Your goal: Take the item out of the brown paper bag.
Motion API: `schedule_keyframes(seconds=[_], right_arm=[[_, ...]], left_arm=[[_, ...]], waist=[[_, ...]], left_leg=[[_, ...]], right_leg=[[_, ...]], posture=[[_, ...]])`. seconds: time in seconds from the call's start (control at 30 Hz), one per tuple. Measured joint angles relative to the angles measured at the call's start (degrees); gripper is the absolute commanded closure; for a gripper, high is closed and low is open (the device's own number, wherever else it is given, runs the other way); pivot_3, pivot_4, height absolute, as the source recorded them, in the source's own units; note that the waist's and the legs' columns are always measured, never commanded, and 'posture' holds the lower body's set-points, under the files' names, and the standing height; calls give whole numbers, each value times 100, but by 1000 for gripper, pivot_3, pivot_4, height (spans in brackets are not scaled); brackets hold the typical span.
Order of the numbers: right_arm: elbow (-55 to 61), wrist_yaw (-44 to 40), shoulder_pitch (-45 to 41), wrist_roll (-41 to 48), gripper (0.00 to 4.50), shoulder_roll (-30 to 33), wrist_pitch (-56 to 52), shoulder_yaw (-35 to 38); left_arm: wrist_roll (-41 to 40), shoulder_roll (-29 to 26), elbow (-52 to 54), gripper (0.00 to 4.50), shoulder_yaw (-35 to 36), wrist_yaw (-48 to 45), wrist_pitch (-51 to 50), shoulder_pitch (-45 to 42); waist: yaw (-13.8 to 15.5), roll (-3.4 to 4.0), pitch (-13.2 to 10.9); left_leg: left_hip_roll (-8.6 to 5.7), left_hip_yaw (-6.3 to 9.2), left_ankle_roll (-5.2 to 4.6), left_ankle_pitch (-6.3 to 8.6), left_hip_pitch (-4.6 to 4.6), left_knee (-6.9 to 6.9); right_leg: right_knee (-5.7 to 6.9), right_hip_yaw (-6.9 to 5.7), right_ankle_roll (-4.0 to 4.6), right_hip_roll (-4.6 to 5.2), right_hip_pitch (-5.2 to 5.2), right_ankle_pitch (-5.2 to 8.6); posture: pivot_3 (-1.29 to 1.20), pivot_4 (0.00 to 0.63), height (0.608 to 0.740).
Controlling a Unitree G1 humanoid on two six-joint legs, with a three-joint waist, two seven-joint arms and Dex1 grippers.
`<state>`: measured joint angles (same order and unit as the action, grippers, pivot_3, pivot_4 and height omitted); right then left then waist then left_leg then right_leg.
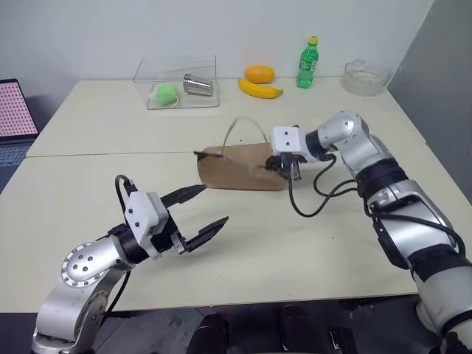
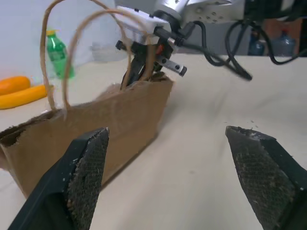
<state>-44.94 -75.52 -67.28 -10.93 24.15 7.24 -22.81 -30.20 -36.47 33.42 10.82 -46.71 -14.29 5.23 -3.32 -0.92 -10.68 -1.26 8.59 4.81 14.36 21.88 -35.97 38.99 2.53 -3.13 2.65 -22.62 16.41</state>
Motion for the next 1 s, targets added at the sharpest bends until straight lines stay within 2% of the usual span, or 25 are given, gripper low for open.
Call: schedule_keyframes(seconds=[0.2,0.53,0.73,0.9,1.0], right_arm=[[1116,-445,480,127,4461,166,-538,-16],[2207,-679,1112,280,4461,301,-856,-92],[3092,-567,1737,456,4461,358,-1246,-55],[4496,-355,2185,1287,4461,421,-2307,496],[5640,-9,2774,1871,4500,532,-3027,1050]], left_arm=[[-77,-248,4,415,362,-302,36,361],[-143,-643,-111,415,844,-731,130,491],[-67,-845,-719,415,833,-1053,373,-159],[175,-896,-1115,415,502,-1427,789,-585],[473,-896,-1538,13,225,-1621,1188,-951]], waist=[[-2,0,0],[4,0,0],[-6,-1,0],[7,0,0],[57,-1,1]], left_leg=[[1,0,0,0,-3,0],[2,2,0,0,-5,0],[4,2,0,0,-8,-2],[3,6,1,1,0,1],[2,17,1,1,5,0]], right_leg=[[-1,-1,0,0,3,0],[-2,-4,0,0,6,0],[-3,-6,0,-2,9,0],[-4,-7,0,-2,4,0],[-7,-17,0,-2,7,0]], posture=[[0,150,740],[0,150,740],[0,150,740],[0,150,740],[0,150,740]])
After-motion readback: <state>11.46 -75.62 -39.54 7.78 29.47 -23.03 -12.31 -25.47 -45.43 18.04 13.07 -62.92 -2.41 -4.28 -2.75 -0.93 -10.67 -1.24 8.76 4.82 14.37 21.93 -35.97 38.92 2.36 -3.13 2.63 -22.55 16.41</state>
